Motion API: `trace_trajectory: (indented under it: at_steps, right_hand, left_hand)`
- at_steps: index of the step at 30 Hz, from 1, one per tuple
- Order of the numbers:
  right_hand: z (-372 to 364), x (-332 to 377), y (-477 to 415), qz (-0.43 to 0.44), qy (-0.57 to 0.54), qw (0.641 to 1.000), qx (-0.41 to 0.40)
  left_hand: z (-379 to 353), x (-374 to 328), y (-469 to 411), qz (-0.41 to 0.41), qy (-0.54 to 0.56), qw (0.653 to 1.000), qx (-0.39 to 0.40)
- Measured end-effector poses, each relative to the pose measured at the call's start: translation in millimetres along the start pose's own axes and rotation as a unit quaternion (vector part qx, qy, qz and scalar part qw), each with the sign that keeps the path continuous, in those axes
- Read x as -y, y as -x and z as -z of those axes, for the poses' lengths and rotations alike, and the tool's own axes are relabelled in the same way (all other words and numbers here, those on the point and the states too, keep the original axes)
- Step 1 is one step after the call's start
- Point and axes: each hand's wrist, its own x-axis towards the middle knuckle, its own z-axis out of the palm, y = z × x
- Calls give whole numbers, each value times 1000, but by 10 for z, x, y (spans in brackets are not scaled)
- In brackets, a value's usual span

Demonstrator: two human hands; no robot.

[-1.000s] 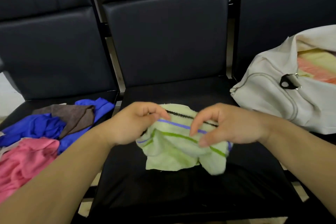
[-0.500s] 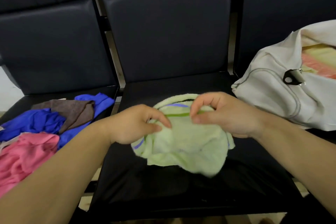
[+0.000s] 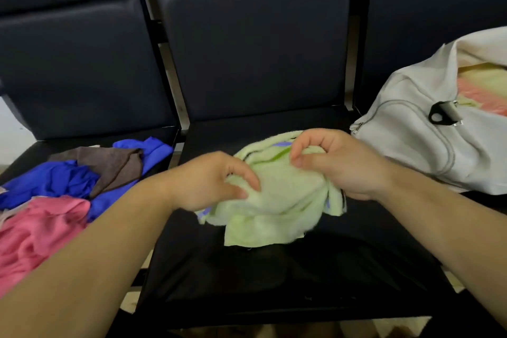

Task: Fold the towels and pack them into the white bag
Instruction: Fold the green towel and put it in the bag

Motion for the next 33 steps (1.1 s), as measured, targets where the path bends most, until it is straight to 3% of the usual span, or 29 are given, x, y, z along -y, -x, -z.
trace_trajectory:
  at_steps: [2,4,6,7,10,13,16,18,21,22,24,27,30,33]
  right_hand:
    - [-3,14,15,-6,111,990,83]
    - [15,19,15,-46,298,939,166]
    - [15,-28,-18,-70,414,893,165]
    - [30,-26,-39,-65,419,895,134]
    - [184,26,-88,-30,340,939,35]
    - [241,52,-95,-10,131,991,-38]
    - [70,40,-54,16,19,999,-31]
    - [32,80,-17,12,51,998,21]
    - [70,67,1,-39,294,945,140]
    - [66,49,-9,-50,361,918,154]
    - [64,62,-41,-50,413,901,126]
    - [181,105,-68,-30,362,930,58]
    - [264,126,-55,-21,185,981,-46]
    - [145,144,-23,-2,51,994,-93]
  left_hand:
    - [58,-19,13,1,74,993,-88]
    - [106,-12,23,5,151,974,-166]
    - [101,-15,41,-33,211,961,-177]
    - [93,-28,51,-54,225,959,-165]
    - [134,-81,92,-80,197,973,-86]
    - [111,-36,64,-36,75,996,45]
    - [56,1,-17,-7,-22,999,23]
    - [107,40,-25,-14,27,998,-61]
    - [164,37,21,-25,168,972,-162]
    - [149,22,20,-37,193,964,-177]
    - [103,5,-1,-67,244,952,-174]
    - [112,-34,-13,-88,309,938,-133]
    - [162,-66,20,-69,164,984,-31]
    - [184,-155,54,-29,50,998,15]
